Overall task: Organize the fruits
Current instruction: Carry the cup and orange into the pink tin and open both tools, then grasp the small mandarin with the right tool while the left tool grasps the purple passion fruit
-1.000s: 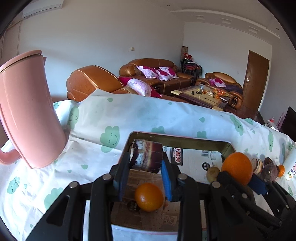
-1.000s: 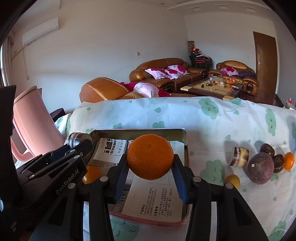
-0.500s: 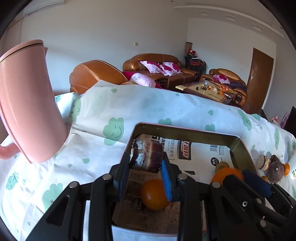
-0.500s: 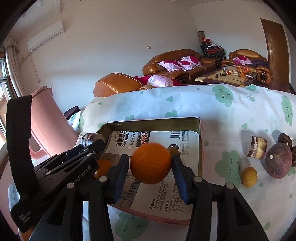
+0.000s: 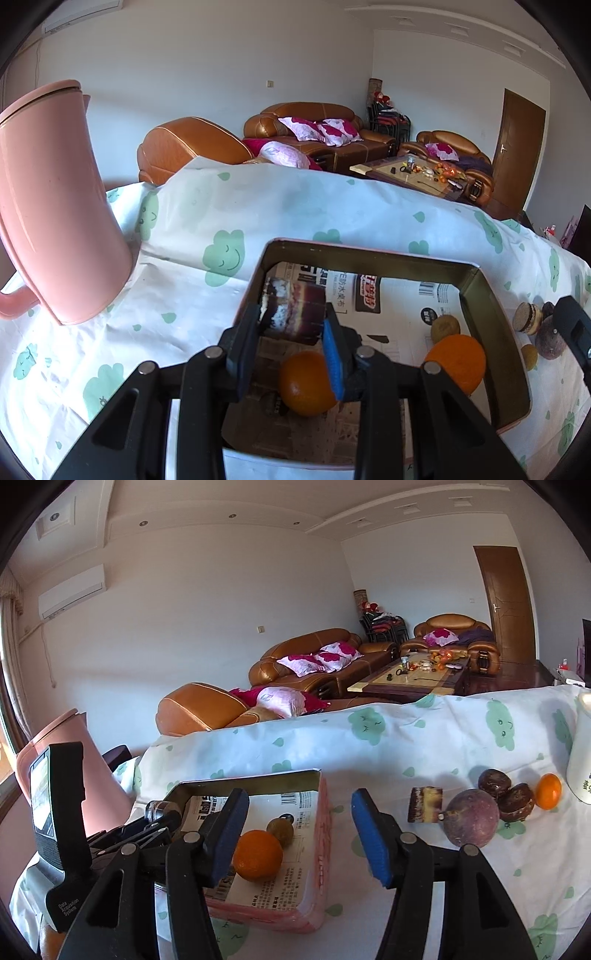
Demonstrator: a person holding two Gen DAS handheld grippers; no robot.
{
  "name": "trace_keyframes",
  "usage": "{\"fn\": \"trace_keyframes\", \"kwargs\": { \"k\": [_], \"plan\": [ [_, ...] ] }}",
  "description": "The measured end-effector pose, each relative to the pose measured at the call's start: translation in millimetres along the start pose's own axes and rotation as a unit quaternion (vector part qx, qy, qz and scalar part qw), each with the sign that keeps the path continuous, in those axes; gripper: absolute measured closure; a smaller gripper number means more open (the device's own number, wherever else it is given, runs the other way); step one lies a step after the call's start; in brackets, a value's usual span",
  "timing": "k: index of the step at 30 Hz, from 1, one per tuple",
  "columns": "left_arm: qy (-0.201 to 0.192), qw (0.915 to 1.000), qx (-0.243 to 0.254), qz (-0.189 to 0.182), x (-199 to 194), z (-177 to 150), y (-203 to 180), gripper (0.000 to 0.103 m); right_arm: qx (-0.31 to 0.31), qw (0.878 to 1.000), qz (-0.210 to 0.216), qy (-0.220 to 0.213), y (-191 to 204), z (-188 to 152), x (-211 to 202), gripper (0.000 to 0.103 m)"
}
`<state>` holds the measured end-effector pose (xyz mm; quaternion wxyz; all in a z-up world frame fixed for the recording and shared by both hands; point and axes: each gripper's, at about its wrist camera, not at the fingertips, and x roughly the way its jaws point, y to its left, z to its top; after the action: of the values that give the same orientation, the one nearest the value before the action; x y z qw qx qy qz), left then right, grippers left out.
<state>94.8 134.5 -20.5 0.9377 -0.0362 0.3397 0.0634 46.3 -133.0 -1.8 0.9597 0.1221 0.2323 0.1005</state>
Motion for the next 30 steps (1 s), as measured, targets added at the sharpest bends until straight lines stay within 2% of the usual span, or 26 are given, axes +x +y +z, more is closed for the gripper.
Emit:
{"fn": "trace_keyframes", "kwargs": {
  "k": [1,3,7,9,12,22,30],
  "plan": [
    [-0.002,1.0,0.001,0.003,-0.6,0.2,0.0,0.068,0.003,1.0,-0.001,0.0,-2.5,0.5,-0.5,0.042],
    [-0.007,0.9999,0.002,0.008,-2.2,-0.1,-0.3,0.058,0.007,1.0,-0.005,0.003,-5.8,0.5,-0.4,0.042],
    [-0.015,0.9998,0.014,0.007,-6.4,-1.3,-6.0,0.045,0.011,1.0,-0.006,0.005,-8.5,-0.4,-1.4,0.042],
    [-0.023,0.9996,0.016,0.004,-10.0,-1.7,-8.1,0.029,0.009,1.0,-0.008,0.002,-9.5,0.0,-3.6,0.042],
    [-0.04,0.9991,0.009,0.015,-16.8,-2.3,-8.5,0.011,0.004,1.0,-0.016,-0.006,-11.0,-0.6,-8.1,0.042],
    [-0.048,0.9988,0.014,0.005,-21.2,-3.2,-16.4,0.009,-0.014,0.996,-0.08,-0.037,-39.0,12.0,-28.8,0.042],
    [-0.054,0.9984,0.009,-0.018,-27.3,-6.2,-21.3,0.008,0.026,0.989,-0.141,-0.044,-106.3,19.3,-55.7,0.042]
  ]
}}
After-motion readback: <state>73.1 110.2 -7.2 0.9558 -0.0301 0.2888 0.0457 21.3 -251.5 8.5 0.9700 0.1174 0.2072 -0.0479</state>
